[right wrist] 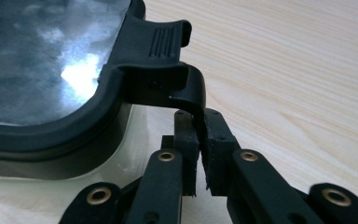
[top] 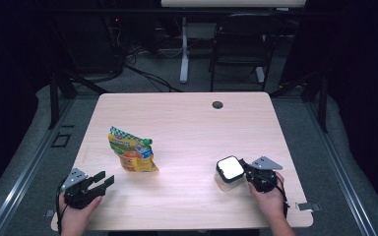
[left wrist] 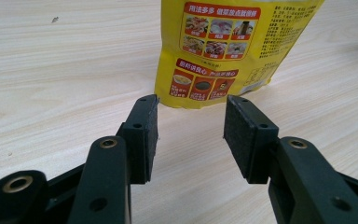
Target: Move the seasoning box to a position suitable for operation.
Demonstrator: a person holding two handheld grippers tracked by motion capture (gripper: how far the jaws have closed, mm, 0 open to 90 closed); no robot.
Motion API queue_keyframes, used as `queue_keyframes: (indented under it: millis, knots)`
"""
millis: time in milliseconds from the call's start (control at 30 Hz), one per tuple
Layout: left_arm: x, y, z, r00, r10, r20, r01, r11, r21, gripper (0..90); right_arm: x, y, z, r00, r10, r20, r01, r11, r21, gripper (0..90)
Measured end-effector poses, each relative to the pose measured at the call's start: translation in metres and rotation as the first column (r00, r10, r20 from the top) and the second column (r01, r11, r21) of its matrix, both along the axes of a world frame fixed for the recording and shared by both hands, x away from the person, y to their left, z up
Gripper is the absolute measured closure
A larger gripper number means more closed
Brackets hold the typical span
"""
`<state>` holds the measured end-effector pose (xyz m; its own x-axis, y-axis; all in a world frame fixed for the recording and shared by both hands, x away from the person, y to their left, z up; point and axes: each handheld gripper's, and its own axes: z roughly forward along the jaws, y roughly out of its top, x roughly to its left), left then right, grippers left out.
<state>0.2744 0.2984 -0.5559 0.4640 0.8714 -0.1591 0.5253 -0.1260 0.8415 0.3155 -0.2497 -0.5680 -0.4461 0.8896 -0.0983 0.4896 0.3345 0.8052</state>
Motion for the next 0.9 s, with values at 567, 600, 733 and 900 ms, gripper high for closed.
queue_keyframes:
  millis: [567,600,733,900]
  knots:
    - [-0.001,-0.006,0.000,0.9997,-0.021,0.008,0.021,0.9998,0.007,55.4,-0.026,0.052,0.001,0.9994,-0.007,-0.035,0.009,0.999,0.051,85.3]
    - [-0.001,-0.006,0.000,0.9997,-0.021,0.010,0.021,0.9998,0.008,55.5,-0.027,0.053,0.001,0.9989,-0.017,-0.043,0.019,0.998,0.059,85.3]
    - [-0.001,-0.004,0.001,0.9998,-0.020,0.008,0.020,0.9998,0.009,55.4,-0.034,0.060,-0.001,0.9966,-0.064,-0.052,0.068,0.994,0.087,85.3]
    - [-0.001,-0.004,0.001,0.9998,-0.020,0.009,0.020,0.9998,0.009,55.4,-0.042,0.067,0.001,0.9968,-0.074,-0.030,0.075,0.996,0.050,84.5]
